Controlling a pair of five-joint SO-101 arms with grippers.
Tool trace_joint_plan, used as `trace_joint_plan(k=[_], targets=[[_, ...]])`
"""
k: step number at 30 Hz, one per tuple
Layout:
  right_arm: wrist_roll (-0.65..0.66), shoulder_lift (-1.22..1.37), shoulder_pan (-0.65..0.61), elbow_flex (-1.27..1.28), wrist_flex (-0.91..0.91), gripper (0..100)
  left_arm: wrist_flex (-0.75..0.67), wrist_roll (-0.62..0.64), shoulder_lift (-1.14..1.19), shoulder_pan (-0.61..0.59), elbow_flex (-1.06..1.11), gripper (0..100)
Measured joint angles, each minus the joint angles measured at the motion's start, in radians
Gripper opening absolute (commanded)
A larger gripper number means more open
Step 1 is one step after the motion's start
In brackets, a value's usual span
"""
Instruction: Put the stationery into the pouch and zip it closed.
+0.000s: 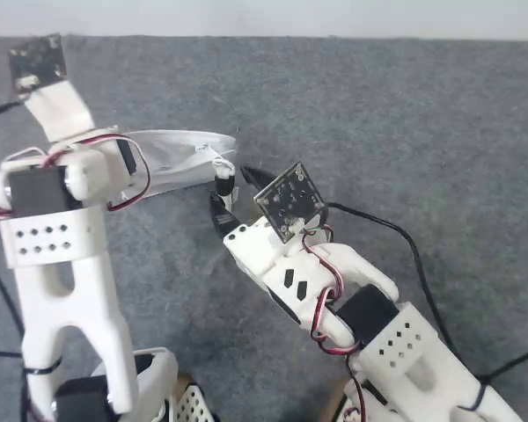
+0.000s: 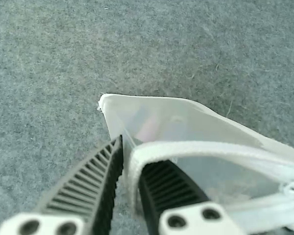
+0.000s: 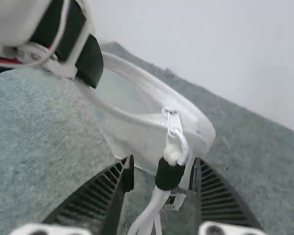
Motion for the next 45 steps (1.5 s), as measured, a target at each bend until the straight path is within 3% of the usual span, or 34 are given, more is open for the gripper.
trace_joint_plan(k=[17, 45], targets=[[-0.009, 0.216, 0.003, 0.086, -0.299, 18.2, 0.0, -0.005, 0.0, 0.0, 0.002, 1], [-0.009, 0.224, 0.049, 0.086, -0.35, 18.0, 0.0, -0.005, 0.0, 0.0, 0.002, 1]])
